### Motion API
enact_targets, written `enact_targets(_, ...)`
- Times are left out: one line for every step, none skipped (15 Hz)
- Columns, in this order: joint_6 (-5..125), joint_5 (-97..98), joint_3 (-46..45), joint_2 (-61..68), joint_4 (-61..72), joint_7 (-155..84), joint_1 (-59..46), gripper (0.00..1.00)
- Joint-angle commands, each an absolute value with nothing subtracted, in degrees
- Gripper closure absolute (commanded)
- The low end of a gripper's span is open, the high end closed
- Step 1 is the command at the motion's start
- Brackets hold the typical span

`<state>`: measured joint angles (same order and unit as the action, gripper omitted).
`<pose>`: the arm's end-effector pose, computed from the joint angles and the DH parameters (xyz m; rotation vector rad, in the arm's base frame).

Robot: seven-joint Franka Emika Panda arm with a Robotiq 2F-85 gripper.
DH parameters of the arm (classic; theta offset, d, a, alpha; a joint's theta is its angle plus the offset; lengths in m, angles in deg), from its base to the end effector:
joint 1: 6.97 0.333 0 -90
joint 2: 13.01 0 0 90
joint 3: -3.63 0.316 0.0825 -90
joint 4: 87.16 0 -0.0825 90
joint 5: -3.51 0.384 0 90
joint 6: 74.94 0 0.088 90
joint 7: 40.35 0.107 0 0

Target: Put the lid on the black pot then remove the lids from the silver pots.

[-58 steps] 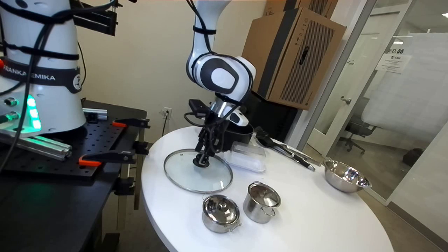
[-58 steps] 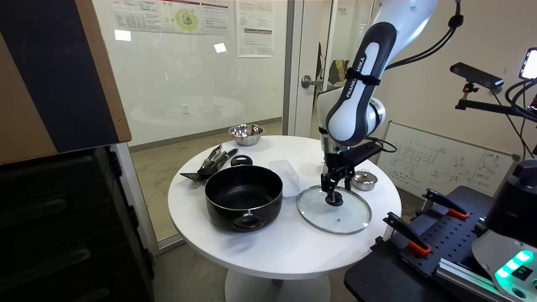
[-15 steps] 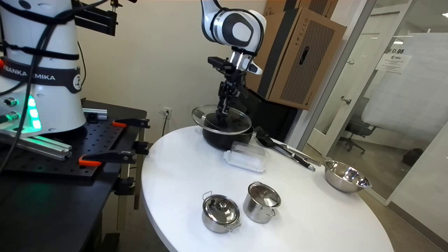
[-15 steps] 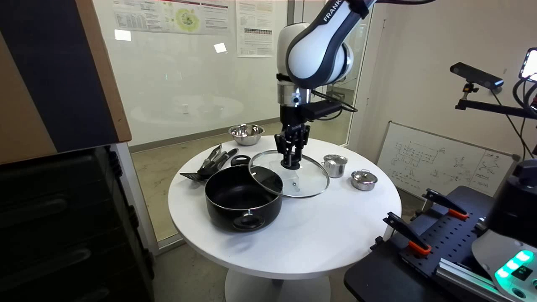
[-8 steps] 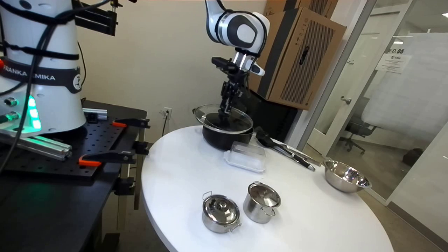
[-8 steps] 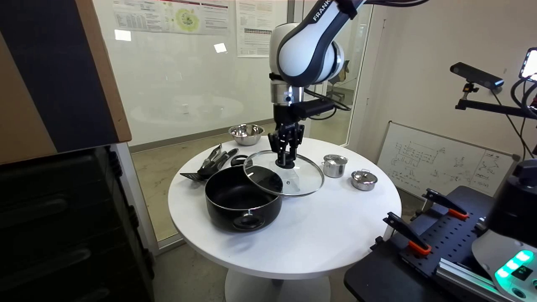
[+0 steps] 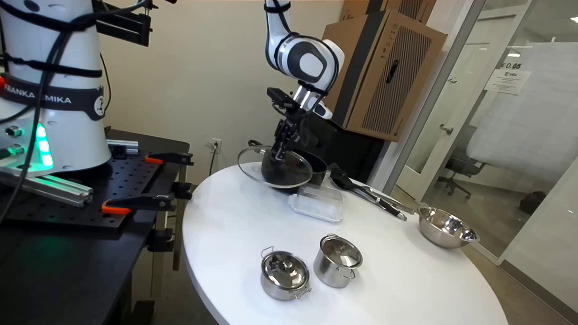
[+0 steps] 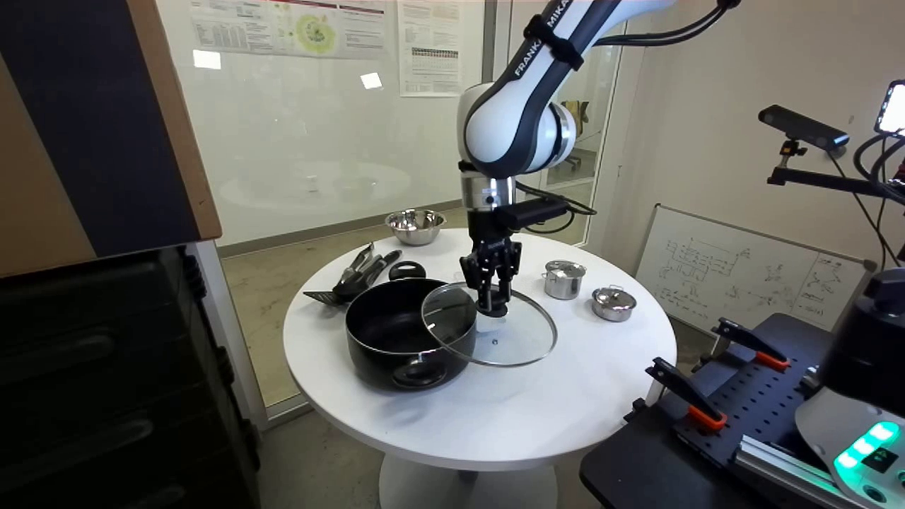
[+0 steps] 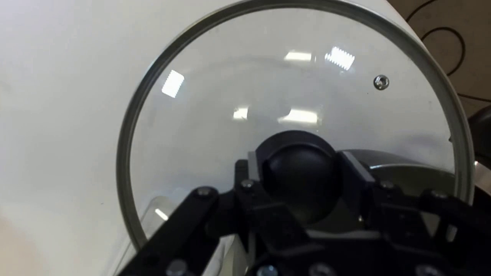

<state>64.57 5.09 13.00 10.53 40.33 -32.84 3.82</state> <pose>0.4924 0.1844 0.1743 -3.0777 -0.2949 0.3262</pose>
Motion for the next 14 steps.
enact_targets(61.1,7.0,14.4,13.7,35.7,-33.8,4.7,0.74)
enact_targets(61.0,7.0,14.7,14.1,35.1,-33.8,4.9,0.74)
enact_targets(61.1,7.1,15.0,14.2,34.4,-33.9,5.2,0.74)
enact_targets(61.2,7.0,15.3,14.1,33.8,-33.8,5.5,0.74)
enact_targets(61.3,7.0,15.6,13.9,33.3,-33.9,5.8,0.74)
enact_targets(61.5,7.2,15.9,13.7,32.9,-34.1,5.9,0.74)
enact_targets(61.3,7.5,16.5,13.2,32.5,-34.8,5.8,0.74)
enact_targets(61.2,7.7,16.9,12.8,32.2,-35.2,5.9,0.74)
enact_targets(60.3,8.3,17.9,12.2,31.6,-36.9,5.4,0.74)
enact_targets(59.7,8.8,18.6,11.7,31.2,-38.0,5.2,0.74)
enact_targets(59.3,8.6,18.8,11.0,30.7,-38.6,5.5,0.74)
enact_targets(58.8,8.4,18.9,10.6,30.1,-39.0,5.7,0.74)
enact_targets(58.1,8.1,18.9,10.3,29.2,-39.1,5.9,0.74)
enact_targets(57.4,8.1,19.0,10.2,28.3,-39.5,6.0,0.74)
